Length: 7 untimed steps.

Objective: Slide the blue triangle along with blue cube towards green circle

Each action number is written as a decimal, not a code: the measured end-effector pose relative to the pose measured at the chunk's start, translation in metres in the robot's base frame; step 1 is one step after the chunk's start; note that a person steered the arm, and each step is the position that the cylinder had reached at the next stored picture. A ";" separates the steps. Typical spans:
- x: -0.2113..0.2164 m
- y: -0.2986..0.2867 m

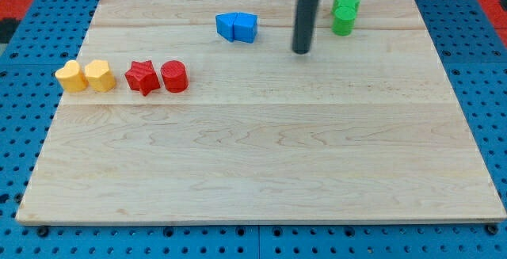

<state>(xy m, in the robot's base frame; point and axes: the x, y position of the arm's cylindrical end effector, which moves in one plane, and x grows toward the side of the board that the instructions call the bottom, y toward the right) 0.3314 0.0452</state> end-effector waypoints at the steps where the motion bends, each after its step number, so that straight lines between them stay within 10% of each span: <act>1: 0.000 -0.078; 3: -0.017 -0.173; 7: -0.063 -0.118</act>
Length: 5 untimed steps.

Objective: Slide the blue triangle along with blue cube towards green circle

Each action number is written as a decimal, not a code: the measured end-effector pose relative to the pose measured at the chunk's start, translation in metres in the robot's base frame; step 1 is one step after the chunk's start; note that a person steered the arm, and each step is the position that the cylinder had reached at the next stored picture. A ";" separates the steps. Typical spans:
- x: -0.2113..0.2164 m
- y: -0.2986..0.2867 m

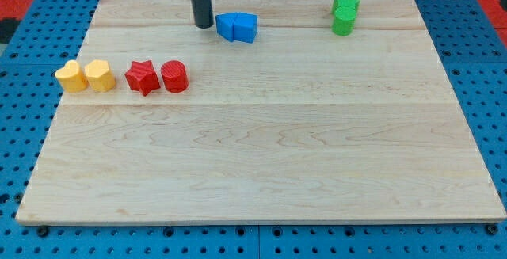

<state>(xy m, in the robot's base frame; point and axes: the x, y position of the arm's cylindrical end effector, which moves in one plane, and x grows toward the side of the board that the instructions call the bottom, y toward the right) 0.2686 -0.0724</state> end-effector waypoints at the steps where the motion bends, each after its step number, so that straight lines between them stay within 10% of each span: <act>1: 0.006 0.034; 5: 0.048 0.079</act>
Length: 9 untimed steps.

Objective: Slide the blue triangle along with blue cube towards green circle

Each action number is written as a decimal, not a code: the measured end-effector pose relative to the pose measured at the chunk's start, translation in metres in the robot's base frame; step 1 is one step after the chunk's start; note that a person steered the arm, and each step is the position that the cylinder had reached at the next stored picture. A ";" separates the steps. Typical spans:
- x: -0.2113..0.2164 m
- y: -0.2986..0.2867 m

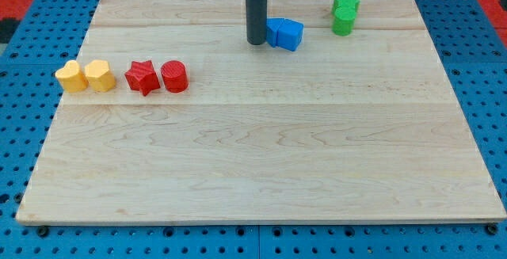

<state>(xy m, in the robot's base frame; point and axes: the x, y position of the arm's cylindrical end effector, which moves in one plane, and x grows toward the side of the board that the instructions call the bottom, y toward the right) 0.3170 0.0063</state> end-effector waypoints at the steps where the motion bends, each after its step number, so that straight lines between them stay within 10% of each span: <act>1: -0.008 -0.042; 3: -0.054 -0.037; 9: -0.015 0.089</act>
